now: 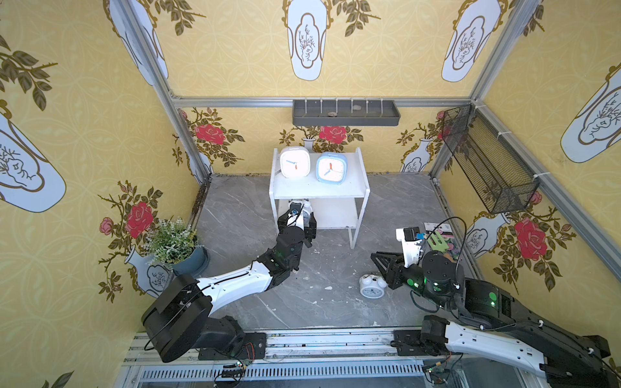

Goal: Place the alarm clocks on the shelf by style
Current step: Place the alarm on the shelf.

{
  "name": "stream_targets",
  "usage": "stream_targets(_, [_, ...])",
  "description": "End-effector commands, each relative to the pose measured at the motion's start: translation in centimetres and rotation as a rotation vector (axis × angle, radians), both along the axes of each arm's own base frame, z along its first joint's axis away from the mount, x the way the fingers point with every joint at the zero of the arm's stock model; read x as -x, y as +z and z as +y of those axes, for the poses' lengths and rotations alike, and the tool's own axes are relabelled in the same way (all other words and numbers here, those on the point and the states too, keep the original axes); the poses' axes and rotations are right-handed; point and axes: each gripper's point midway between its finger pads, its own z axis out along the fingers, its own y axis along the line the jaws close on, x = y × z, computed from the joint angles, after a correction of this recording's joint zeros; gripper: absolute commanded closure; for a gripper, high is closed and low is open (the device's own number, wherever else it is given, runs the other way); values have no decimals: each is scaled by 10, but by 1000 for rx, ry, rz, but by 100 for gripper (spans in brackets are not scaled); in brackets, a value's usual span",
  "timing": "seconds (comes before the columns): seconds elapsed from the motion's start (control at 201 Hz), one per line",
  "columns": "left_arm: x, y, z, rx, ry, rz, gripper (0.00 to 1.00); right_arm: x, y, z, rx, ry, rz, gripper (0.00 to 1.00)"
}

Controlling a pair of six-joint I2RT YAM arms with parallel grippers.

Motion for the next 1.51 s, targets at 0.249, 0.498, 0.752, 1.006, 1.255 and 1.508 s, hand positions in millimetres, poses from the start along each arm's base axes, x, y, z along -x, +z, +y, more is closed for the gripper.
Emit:
stream_targets(0.249, [-5, 9, -2, 11, 2, -43, 43, 1, 2, 0, -25, 8, -10, 75])
stream_targets(0.498, [-8, 4, -4, -21, 6, -48, 43, 3, 3, -3, -40, 11, -15, 74])
stream_targets(0.752, [-8, -1, -1, -30, 16, -47, 43, 5, 8, -8, -64, 10, -25, 75])
stream_targets(1.006, [-6, -5, 0, -24, 17, -40, 39, 6, 11, -10, -84, 11, -31, 75])
stream_targets(1.255, [-5, -7, -1, -44, 8, -39, 23, 6, 12, -10, -90, 14, -34, 75])
stream_targets(1.508, [-5, -7, -1, -54, 7, -39, 6, 8, 15, -10, -100, 25, -38, 74])
